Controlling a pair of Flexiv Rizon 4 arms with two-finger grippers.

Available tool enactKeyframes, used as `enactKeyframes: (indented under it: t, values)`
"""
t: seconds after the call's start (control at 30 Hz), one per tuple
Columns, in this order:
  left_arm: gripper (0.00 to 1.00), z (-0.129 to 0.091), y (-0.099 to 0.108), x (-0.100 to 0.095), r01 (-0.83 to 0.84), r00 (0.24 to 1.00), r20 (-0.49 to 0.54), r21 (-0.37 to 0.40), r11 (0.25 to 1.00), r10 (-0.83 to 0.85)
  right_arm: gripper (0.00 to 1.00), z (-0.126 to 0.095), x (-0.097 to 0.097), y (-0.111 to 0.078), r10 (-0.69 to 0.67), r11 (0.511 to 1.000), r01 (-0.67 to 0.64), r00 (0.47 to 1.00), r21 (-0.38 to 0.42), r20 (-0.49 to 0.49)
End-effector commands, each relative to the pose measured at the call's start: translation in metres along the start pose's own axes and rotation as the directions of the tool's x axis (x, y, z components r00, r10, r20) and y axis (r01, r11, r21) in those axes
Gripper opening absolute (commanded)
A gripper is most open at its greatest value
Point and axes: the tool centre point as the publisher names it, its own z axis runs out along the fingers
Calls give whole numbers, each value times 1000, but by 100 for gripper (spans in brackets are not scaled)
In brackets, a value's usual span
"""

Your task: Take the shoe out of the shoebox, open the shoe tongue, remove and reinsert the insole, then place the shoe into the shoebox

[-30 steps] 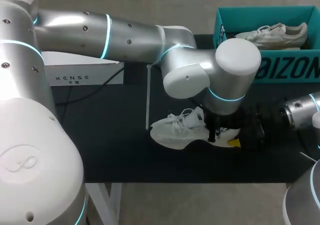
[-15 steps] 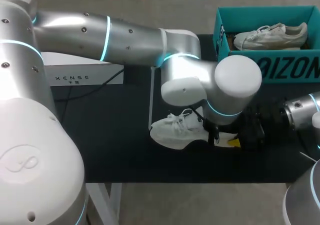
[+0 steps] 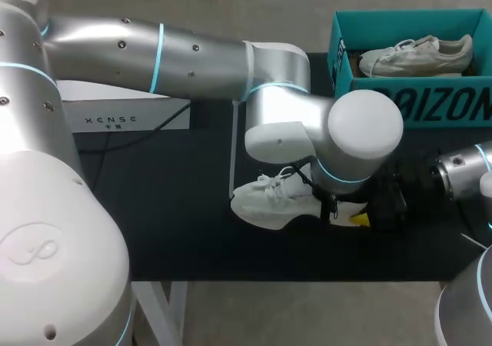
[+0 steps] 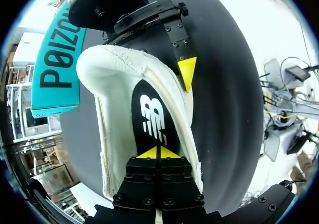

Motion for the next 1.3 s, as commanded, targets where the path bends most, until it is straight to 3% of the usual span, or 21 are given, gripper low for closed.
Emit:
enactKeyframes:
  t: [0.03,0.73,0.9,1.3]
  values:
    - [0,-15,5,0,3,1000,16,-3,1000,-3,0,6,-1,-7,1,1000,-1,1000,2,1]
    - [0,-55,16,-15,34,998,55,28,999,-35,0,6,-1,-7,1,1000,-1,1000,2,1]
    - [0,-53,9,-17,11,1000,-12,61,998,-11,0,6,-1,-7,1,1000,-1,1000,2,1]
    - [0,-35,-12,-13,-26,989,-143,56,998,34,0,6,-1,-7,1,1000,-1,1000,2,1]
